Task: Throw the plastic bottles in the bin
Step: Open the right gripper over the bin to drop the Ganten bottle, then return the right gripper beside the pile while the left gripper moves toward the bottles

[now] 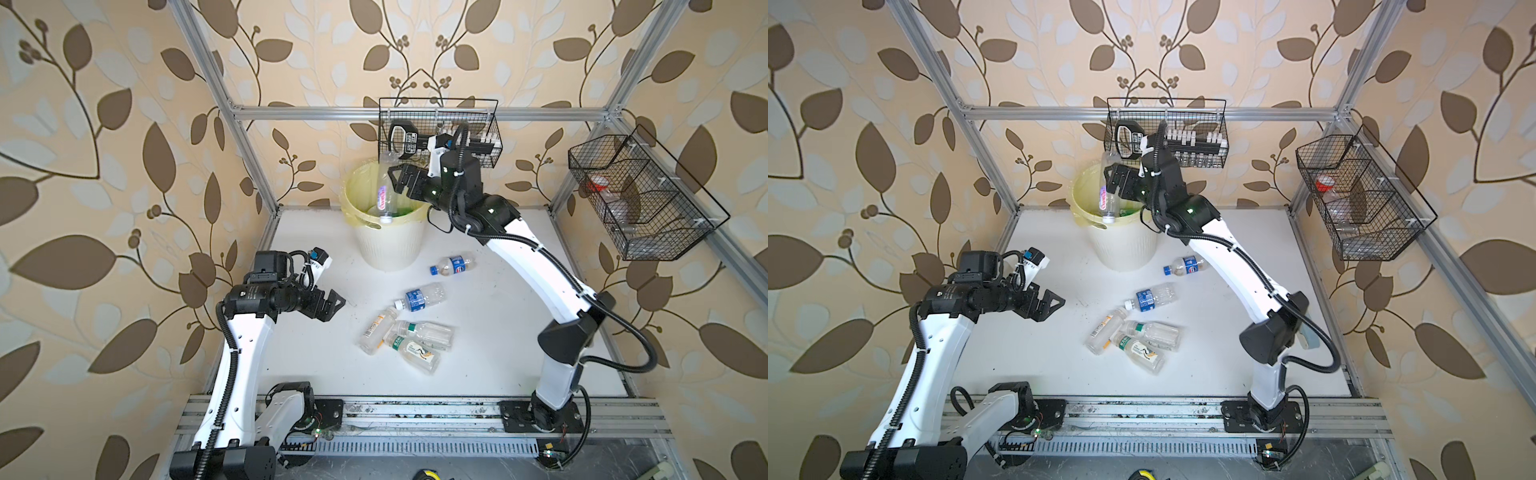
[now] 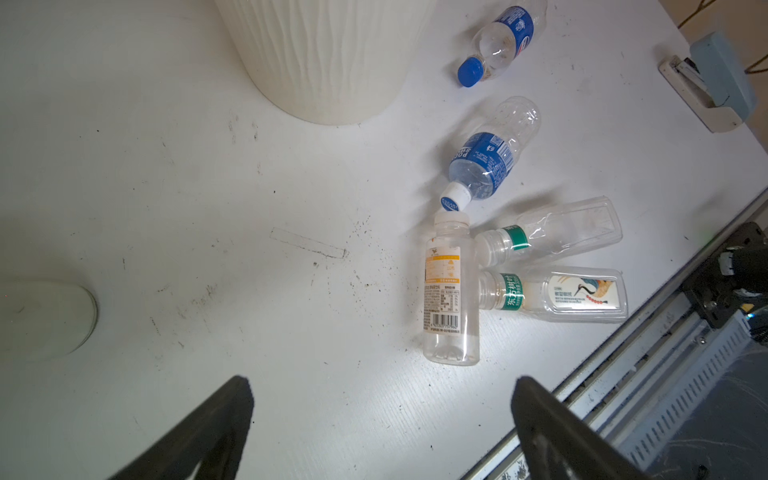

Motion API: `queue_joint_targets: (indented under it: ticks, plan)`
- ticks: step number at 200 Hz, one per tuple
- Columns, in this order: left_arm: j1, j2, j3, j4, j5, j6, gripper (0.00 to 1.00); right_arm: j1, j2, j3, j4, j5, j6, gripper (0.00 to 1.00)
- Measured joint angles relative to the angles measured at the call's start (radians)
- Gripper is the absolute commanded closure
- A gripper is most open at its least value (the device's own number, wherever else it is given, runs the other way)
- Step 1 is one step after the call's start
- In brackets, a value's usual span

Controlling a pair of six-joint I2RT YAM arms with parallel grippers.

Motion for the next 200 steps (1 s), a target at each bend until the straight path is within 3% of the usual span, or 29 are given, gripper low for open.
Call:
queue_joint_targets:
  ticks: [25, 55, 108, 200]
  plan:
    - [0.000, -0.030, -0.008, -0.021, 0.002, 0.014, 0.01, 0.027, -0.053, -0.121, -0.024, 0.021, -0.022, 0.00]
    - [0.000, -0.065, -0.032, -0.037, 0.001, 0.032, 0.01, 0.051, -0.307, -0.421, 0.010, 0.027, -0.036, 0.00]
    - [0.000, -0.020, -0.032, -0.039, 0.001, 0.042, 0.01, 0.034, -0.679, -0.743, 0.090, 0.055, -0.048, 0.00]
    - [0.000, -0.008, -0.032, -0.041, -0.002, 0.061, 0.01, -0.043, -0.810, -1.145, 0.081, 0.015, -0.028, 0.00]
